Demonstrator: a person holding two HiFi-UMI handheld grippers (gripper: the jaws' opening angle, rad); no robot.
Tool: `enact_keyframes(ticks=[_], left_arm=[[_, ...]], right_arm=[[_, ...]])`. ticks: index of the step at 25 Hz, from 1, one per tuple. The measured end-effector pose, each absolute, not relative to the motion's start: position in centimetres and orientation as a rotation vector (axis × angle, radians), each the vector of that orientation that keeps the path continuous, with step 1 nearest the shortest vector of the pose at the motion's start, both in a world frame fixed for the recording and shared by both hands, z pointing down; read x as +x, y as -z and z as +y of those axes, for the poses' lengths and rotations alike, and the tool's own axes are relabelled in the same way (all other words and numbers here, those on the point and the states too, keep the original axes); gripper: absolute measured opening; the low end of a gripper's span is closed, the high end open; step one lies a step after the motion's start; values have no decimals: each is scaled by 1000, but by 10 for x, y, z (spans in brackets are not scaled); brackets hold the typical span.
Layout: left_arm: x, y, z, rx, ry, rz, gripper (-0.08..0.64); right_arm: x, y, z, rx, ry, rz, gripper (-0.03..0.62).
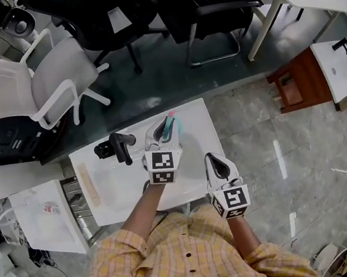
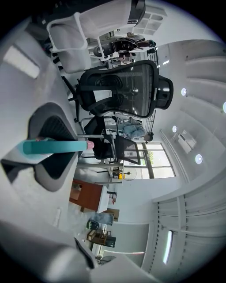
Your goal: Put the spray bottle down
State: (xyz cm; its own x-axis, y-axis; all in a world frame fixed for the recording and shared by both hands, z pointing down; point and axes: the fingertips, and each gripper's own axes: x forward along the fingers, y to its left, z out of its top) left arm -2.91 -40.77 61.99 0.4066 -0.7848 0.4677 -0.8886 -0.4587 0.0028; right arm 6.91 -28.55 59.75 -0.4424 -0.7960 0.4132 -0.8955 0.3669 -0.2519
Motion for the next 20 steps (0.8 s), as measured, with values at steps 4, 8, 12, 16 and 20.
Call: enact_keyframes(ticks=[4, 8, 12, 16, 20], left_arm=[[-26, -625, -413, 2408, -604, -1466, 72], [-23, -630, -416, 2402, -613, -1460, 72], [-20, -632, -418, 2404, -616, -1464, 72], [-20, -633, -421, 2388, -618, -1468, 74], [-19, -634, -422, 2383, -629, -1463, 84]], right_arm=[[71, -600, -285, 1513, -658, -2401, 0], [73, -601, -284, 1514, -660, -2394, 0], [75, -602, -285, 1517, -660, -2391, 0], [77, -602, -285, 1518, -664, -2391, 0], [77, -599, -285, 1524, -672, -2396, 0]])
